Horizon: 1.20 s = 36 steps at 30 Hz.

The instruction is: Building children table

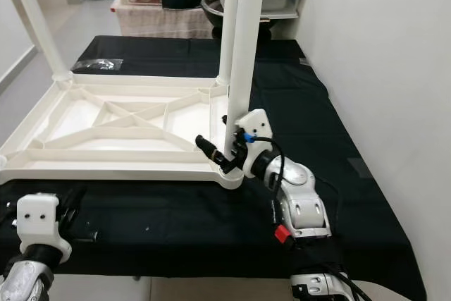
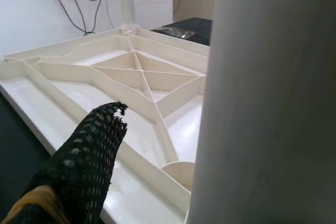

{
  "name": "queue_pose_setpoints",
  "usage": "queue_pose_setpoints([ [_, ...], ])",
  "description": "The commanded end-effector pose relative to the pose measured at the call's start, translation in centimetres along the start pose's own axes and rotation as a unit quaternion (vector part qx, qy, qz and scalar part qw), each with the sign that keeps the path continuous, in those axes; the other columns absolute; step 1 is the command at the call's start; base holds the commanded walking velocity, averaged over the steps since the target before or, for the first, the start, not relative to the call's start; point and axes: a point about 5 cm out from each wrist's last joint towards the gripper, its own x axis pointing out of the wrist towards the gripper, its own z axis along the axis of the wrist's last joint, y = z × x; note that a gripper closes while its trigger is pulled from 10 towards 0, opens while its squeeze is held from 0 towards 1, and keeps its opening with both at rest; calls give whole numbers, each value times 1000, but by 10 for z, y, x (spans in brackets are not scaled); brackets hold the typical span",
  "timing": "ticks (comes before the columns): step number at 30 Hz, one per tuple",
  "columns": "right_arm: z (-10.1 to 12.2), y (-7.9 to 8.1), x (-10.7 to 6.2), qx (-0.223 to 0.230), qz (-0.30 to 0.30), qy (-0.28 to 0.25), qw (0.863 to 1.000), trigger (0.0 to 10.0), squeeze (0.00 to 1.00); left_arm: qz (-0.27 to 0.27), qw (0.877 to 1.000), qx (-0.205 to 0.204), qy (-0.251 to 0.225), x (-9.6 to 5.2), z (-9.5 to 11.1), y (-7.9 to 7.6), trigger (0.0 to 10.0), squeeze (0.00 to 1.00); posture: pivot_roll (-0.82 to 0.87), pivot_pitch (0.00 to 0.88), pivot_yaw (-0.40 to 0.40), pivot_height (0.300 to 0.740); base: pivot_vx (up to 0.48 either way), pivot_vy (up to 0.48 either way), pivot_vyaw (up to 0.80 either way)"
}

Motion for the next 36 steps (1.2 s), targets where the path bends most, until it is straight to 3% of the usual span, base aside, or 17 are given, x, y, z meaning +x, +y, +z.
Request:
queue_pose_setpoints([
  [1,0,3,9,2,-3,-6,1000,10000,0,29,999,13,10,-7,-1,11,10000,0,124,71,-49,740,0,0,0],
  [2,0,3,9,2,-3,-6,1000,10000,0,29,999,13,10,-7,-1,11,10000,0,124,71,-49,740,0,0,0],
  [4,0,3,16,10,-20,-13,1000,10000,0,92,995,33,30,-19,-7,38,10000,0,136,81,-53,740,0,0,0],
  [7,0,2,19,13,-26,-16,999,10000,0,121,991,35,39,-24,-9,49,10000,0,136,81,-53,740,0,0,0],
  [8,0,4,21,19,-21,-19,999,0,0,164,985,26,53,-30,-15,66,10000,0,145,91,-60,740,0,0,0],
  [9,-1,7,22,24,-9,-21,999,0,0,200,977,16,67,-35,-20,80,10000,0,146,93,-62,740,0,0,0],
  [11,-3,10,22,25,0,-22,999,0,0,224,972,8,75,-38,-23,89,10000,0,145,93,-61,740,0,0,0],
  [14,-3,10,22,25,0,-22,999,0,0,224,972,8,75,-38,-23,89,10000,0,145,93,-61,740,0,0,0],
  [18,-8,1,12,18,1,-12,1000,0,0,279,956,-24,85,-43,-25,108,10000,0,136,100,-71,740,0,0,0],
  [20,-8,1,12,18,1,-12,1000,0,0,279,956,-24,85,-43,-25,108,10000,0,136,100,-71,740,0,0,0],
  [23,-5,1,-10,12,67,-4,998,0,0,263,959,-85,65,-23,-19,115,10000,0,114,107,-80,740,0,0,0],
  [26,-5,1,-10,12,67,-4,998,0,0,263,959,-85,65,-23,-19,115,10000,0,114,107,-80,740,0,0,0],
  [28,-3,4,-17,12,100,-5,995,0,0,236,964,-109,58,-12,-17,113,10000,0,102,108,-78,740,0,0,0],
  [30,4,16,-30,12,177,-5,984,0,0,154,979,-120,56,16,-12,99,10000,0,83,112,-77,740,0,0,0],
  [31,4,16,-30,12,177,-5,984,0,0,154,979,-120,56,16,-12,99,10000,0,83,112,-77,740,0,0,0],
  [33,9,28,-36,14,231,-6,973,0,0,97,987,-118,54,36,-5,86,10000,0,67,120,-71,740,0,0,0],
  [36,10,33,-38,16,250,-5,968,0,0,83,988,-119,52,41,-3,83,10000,0,65,121,-71,740,0,0,0],
])
